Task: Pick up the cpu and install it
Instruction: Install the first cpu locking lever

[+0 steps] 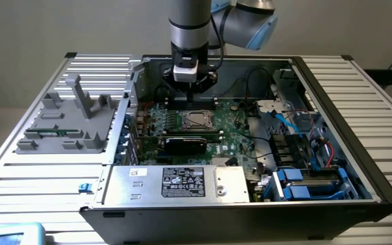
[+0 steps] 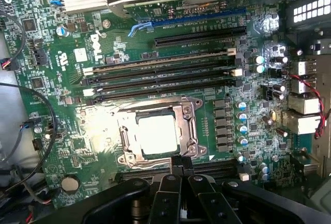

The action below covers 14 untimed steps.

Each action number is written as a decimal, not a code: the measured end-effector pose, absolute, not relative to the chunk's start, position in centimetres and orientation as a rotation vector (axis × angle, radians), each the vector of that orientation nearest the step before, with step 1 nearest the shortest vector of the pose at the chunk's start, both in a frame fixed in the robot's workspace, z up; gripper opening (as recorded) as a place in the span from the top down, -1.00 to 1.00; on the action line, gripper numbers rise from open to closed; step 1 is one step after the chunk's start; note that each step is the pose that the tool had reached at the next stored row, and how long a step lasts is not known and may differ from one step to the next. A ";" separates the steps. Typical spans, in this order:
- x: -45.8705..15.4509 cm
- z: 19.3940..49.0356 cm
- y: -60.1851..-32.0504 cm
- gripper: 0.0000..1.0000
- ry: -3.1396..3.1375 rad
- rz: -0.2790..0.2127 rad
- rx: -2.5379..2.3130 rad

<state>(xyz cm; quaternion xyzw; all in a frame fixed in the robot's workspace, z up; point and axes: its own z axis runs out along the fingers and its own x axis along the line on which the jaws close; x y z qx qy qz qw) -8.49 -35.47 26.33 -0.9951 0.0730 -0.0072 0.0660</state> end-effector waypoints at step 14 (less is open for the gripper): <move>-8.5 27.5 -35.5 0.77 0.117 -0.022 -3.103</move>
